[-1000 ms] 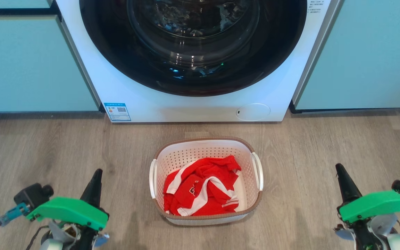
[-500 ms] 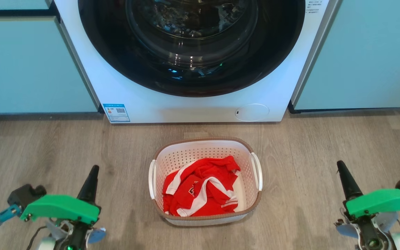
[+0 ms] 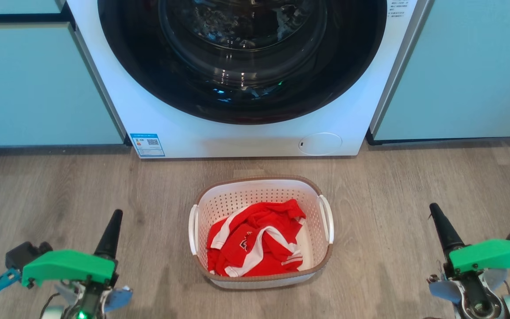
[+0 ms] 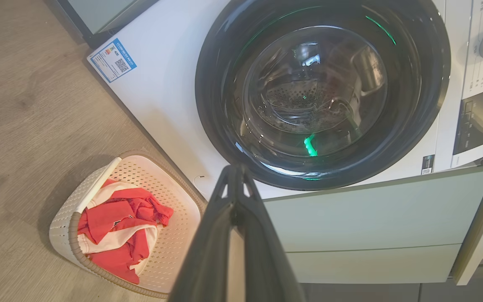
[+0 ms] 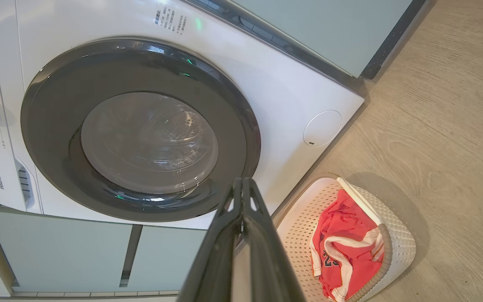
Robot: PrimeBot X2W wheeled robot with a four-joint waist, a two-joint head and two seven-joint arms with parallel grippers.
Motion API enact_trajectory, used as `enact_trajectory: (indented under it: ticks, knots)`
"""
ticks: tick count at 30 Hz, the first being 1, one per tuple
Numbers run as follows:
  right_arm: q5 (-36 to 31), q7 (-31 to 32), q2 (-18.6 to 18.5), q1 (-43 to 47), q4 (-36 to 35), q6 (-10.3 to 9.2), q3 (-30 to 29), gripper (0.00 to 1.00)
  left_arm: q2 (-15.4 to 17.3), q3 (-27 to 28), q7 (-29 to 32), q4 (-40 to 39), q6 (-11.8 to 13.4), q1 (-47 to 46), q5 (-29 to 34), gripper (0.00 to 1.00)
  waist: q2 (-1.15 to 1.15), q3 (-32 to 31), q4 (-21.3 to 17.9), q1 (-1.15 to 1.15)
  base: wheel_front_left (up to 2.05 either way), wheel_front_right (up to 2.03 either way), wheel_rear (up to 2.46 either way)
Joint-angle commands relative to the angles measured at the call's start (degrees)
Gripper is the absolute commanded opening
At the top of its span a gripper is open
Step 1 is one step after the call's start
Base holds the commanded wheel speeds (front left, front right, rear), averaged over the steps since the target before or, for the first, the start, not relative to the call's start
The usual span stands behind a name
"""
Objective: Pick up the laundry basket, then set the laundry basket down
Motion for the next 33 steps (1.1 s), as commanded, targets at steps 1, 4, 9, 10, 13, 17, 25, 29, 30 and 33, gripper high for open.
enact_trajectory:
  ticks: [1,4,9,10,13,17,25,29,30,33]
  knots:
    - [1.79,0.21,-1.02,-2.96,-1.5,-0.08,0.54,0.0,0.0,2.73,0.49,-1.41,-0.66,-3.95,-1.4,0.0,0.0,-0.01,-0.02,0.0,0.0,0.0,0.0]
    - [3.7,0.37,-1.03,-3.16,-1.2,-0.08,0.45,0.0,-0.39,3.48,0.84,-1.08,-1.14,-4.12,-3.01,0.0,0.0,-0.04,-0.08,0.0,0.0,0.0,0.0]
    - [6.89,0.64,-1.05,-3.49,-0.7,-0.09,0.31,0.0,-1.04,4.75,1.44,-0.51,-1.95,-4.39,-5.69,0.0,0.0,-0.09,-0.16,0.0,0.0,0.0,0.0]
    - [7.52,0.7,-1.05,-3.55,-0.59,-0.09,0.28,0.0,-1.17,5.01,1.56,-0.4,-2.11,-4.44,-6.23,0.0,0.0,-0.1,-0.18,0.0,0.0,0.0,0.0]
    - [9.43,0.86,-1.06,-3.75,-0.29,-0.1,0.19,0.0,-1.56,5.77,1.91,-0.06,-2.59,-4.6,-7.84,0.0,0.0,-0.13,-0.23,0.0,0.0,0.0,0.0]
    - [11.98,1.08,-1.07,-4.01,0.11,-0.11,0.07,0.0,-2.09,6.79,2.4,0.39,-3.24,-4.82,-9.98,0.0,0.0,-0.17,-0.3,0.0,0.0,0.0,0.0]
    - [17.04,1.52,-1.09,-4.54,0.92,-0.12,-0.17,0.0,-3.14,8.83,3.36,1.3,-4.52,-5.26,-14.24,0.0,0.0,-0.25,-0.44,0.0,0.0,0.0,0.0]
    - [19.59,1.75,-1.1,-4.8,1.32,-0.13,-0.29,0.0,-3.67,9.86,3.84,1.75,-5.17,-5.48,-16.38,0.0,0.0,-0.29,-0.51,0.0,0.0,0.0,0.0]
    - [20.22,1.8,-1.1,-4.86,1.42,-0.13,-0.32,0.0,-3.81,10.12,3.97,1.86,-5.33,-5.53,-16.91,0.0,0.0,-0.29,-0.53,0.0,0.0,0.0,0.0]
    - [21.49,1.91,-1.11,-5.0,1.63,-0.14,-0.38,0.0,-4.07,10.63,4.21,2.09,-5.65,-5.64,-17.98,0.0,0.0,-0.31,-0.57,0.0,0.0,0.0,0.0]
